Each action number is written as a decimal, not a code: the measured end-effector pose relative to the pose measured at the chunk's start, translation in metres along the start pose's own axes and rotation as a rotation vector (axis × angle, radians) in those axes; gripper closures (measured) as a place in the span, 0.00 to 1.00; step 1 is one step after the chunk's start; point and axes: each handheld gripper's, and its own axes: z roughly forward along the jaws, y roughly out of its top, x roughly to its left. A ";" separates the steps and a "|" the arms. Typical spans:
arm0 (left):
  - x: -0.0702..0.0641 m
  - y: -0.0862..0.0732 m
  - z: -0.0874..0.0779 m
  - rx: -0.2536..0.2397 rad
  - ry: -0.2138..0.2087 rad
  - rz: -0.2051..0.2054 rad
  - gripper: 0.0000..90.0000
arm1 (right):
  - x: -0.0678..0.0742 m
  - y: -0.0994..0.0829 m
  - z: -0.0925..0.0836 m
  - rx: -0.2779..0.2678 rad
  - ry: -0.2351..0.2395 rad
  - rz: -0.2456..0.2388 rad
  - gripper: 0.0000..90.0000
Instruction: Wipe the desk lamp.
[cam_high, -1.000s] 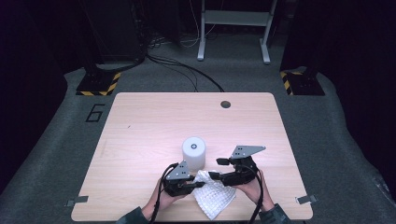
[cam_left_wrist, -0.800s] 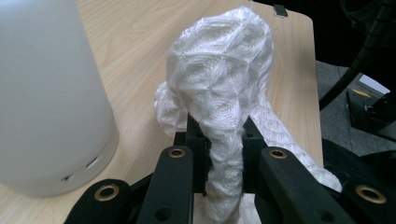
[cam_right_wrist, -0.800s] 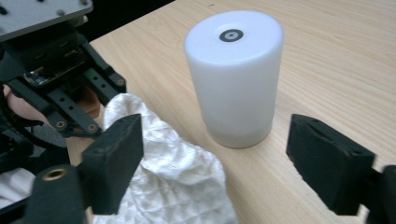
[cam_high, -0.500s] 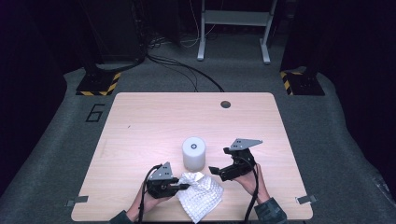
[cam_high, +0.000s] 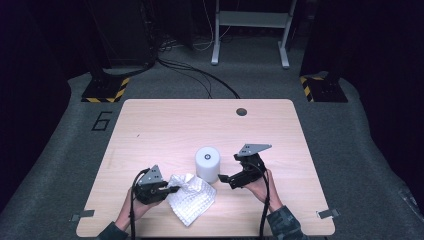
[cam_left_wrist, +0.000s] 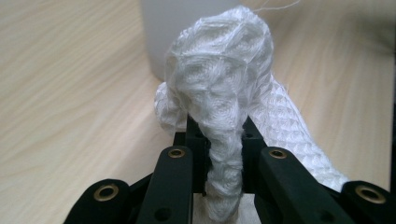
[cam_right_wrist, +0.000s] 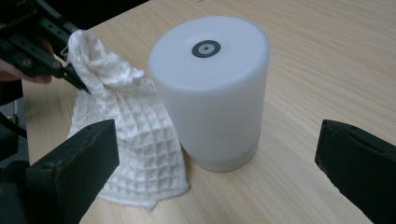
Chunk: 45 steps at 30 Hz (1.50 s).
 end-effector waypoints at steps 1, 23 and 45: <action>0.004 0.001 -0.003 0.000 0.027 0.006 0.89 | 0.001 0.001 0.001 0.005 -0.007 0.003 0.00; 0.032 0.022 -0.004 -0.021 0.128 -0.037 0.89 | -0.003 0.030 0.044 0.042 0.031 -0.095 0.00; 0.034 0.027 0.002 -0.016 0.123 -0.027 0.89 | -0.014 -0.010 0.076 0.015 0.091 -0.113 0.00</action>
